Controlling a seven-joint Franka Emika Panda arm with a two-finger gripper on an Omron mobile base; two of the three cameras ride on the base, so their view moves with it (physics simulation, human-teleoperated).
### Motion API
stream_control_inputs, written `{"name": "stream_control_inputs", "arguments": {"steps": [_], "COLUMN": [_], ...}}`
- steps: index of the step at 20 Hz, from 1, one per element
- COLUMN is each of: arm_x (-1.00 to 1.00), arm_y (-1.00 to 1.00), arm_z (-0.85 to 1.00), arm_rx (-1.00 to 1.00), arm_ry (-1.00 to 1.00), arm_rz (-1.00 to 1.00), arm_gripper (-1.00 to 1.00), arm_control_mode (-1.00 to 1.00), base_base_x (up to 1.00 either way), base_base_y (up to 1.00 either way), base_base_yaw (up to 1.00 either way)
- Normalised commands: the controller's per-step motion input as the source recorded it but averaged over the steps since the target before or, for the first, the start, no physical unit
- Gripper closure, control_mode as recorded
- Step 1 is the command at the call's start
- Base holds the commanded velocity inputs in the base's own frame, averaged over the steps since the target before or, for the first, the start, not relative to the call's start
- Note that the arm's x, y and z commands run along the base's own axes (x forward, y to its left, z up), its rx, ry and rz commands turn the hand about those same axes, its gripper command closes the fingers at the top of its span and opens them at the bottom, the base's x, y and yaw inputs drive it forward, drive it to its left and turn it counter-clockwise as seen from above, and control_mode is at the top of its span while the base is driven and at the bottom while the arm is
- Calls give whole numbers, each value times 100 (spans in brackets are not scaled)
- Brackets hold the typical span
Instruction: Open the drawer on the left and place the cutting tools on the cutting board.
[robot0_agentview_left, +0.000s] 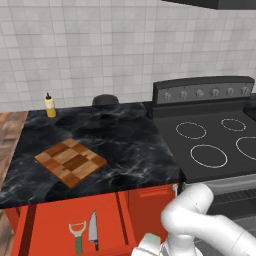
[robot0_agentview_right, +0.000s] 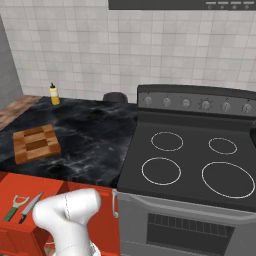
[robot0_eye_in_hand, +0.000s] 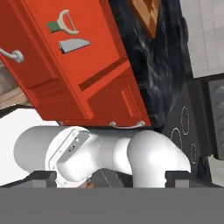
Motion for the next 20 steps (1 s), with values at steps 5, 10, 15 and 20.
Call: {"name": "stream_control_inputs", "arguments": {"steps": [5,10,15,20], "arm_x": [62,83,86,75], "arm_y": [-43,-22,0,0], "arm_z": [100,52,-11,-29], "arm_rx": [14,5,1,16], "arm_ry": [35,37,14,1], "arm_rz": [0,1,2,-5], "arm_gripper": [-100,-100,-100,-100], "arm_control_mode": [-100,-100,-100,-100], "base_base_x": [0,0,0,0], "base_base_y": [0,0,0,0], "base_base_yaw": [0,0,0,0]}}
